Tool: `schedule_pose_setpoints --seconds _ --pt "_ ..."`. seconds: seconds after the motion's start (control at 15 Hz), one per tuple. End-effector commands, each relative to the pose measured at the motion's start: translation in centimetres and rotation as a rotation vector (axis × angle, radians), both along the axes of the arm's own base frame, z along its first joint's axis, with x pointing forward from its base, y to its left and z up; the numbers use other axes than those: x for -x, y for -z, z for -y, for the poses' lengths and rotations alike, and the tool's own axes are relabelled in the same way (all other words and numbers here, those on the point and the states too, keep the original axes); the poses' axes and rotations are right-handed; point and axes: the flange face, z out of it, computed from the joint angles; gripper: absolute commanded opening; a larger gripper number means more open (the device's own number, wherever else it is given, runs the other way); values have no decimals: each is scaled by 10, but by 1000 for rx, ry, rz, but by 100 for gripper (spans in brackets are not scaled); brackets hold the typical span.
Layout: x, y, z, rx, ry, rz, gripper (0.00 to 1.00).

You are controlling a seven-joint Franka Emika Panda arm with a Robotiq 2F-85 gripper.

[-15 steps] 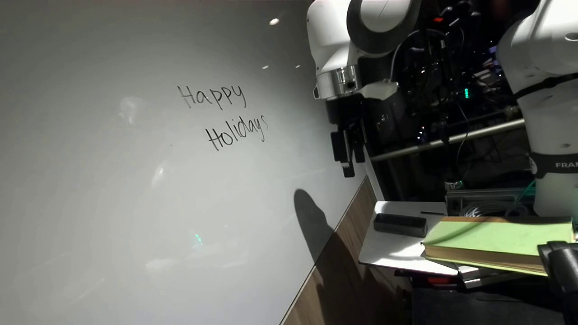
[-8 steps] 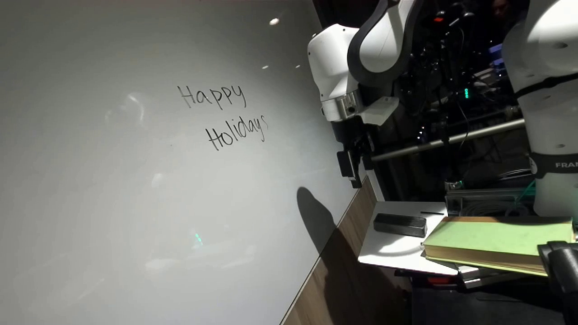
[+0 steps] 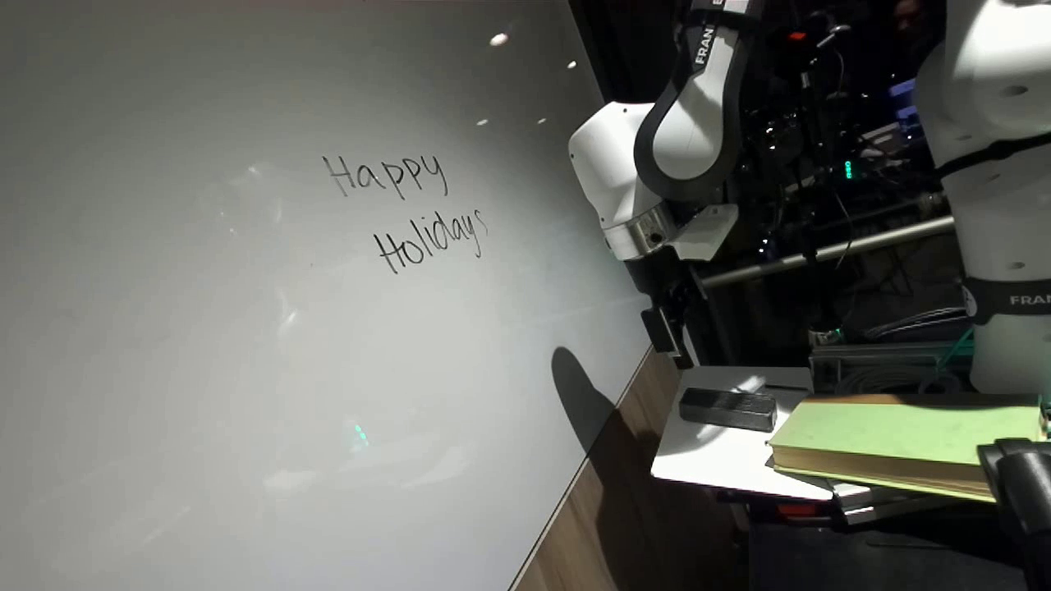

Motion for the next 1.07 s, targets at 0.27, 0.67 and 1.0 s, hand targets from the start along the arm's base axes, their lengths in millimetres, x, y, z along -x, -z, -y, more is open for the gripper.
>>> schedule_pose_setpoints --seconds 0.27,0.67,1.0 --pt "10 82 18 -34 -13 -158 100" --pt "18 115 12 -53 -47 -205 100" --pt "15 113 -19 -55 -115 -167 75"
